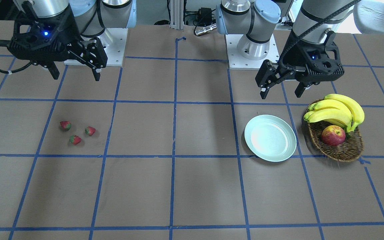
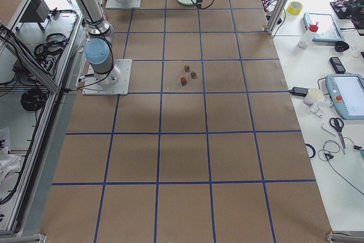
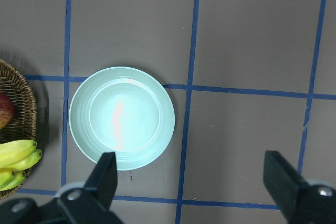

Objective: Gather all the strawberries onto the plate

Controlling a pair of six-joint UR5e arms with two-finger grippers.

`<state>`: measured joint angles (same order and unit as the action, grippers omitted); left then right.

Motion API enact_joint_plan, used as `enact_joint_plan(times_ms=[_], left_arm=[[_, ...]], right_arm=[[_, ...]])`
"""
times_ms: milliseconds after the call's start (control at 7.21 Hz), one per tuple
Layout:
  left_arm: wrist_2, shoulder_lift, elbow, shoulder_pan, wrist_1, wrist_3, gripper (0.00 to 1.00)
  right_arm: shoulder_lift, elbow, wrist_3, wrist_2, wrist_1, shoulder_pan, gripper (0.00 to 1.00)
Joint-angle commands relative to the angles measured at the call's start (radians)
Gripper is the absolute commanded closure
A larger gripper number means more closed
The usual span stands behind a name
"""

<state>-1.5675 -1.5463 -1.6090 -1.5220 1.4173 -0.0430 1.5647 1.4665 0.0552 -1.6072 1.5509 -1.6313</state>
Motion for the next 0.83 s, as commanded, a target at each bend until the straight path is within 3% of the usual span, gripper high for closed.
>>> enact_joint_plan(times_ms=[0,694], left_arm=[[0.0,0.0,0.0,-0.001,0.0,0.0,0.0],[-0.002,0.002,0.003,0.0,0.002,0.002,0.0]], right_arm=[[0.0,0.002,0.0,0.001,0.0,0.001,0.0],[0.0,0.011,0.0,0.004,0.002,-0.001,0.0]])
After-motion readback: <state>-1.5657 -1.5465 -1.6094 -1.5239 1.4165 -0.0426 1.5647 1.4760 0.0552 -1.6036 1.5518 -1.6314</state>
